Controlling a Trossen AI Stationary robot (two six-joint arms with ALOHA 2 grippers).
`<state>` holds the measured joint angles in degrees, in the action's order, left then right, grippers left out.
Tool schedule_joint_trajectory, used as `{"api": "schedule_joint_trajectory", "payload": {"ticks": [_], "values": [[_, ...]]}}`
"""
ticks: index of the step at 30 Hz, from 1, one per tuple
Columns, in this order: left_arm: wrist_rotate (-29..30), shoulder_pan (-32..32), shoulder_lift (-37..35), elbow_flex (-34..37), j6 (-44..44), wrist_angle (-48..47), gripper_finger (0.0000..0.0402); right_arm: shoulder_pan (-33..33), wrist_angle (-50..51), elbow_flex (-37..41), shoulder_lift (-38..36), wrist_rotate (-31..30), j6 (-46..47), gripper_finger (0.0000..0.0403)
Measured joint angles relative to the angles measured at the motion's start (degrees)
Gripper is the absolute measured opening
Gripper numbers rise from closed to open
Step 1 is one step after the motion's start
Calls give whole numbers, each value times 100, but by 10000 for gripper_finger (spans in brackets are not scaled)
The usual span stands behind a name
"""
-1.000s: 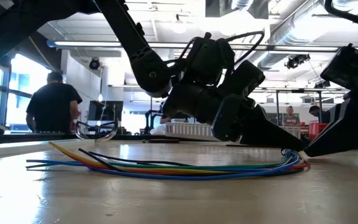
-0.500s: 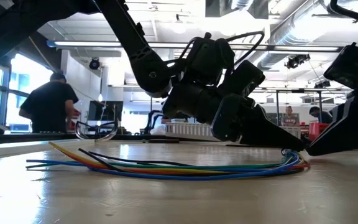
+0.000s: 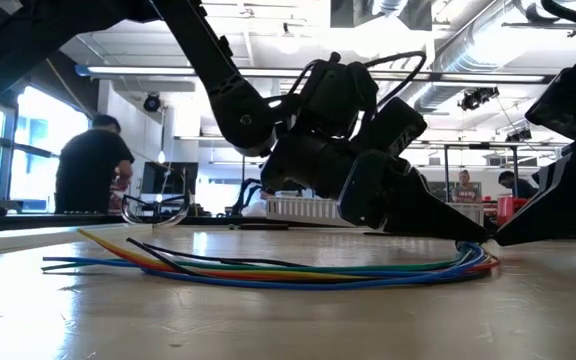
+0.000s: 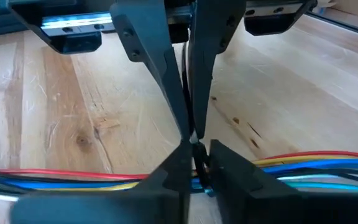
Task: Ziptie cables
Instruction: Wrap the bottom black zip tie on the cable wires
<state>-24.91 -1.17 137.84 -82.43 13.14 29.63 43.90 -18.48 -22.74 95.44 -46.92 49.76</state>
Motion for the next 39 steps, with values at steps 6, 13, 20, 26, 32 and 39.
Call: {"api": "schedule_joint_trajectory", "payload": {"ticks": [6,13,20,26,32,39], "values": [[286,-14,-21,0,-142,-49,114,2,7,0,-2,-2,-77,0],[328,-52,-23,0,-515,-64,130,2,-20,-9,-2,1,-319,0],[-15,-59,-28,0,-730,-53,87,-2,36,-229,-2,1,-980,0],[-33,-74,-28,0,-757,-73,43,-2,143,-243,-2,-2,-975,0],[-47,-79,-28,0,-756,-19,11,-2,151,-243,-2,-2,-973,0],[-1,-79,-28,0,-691,8,2,11,513,-249,-9,90,-577,0]]}}
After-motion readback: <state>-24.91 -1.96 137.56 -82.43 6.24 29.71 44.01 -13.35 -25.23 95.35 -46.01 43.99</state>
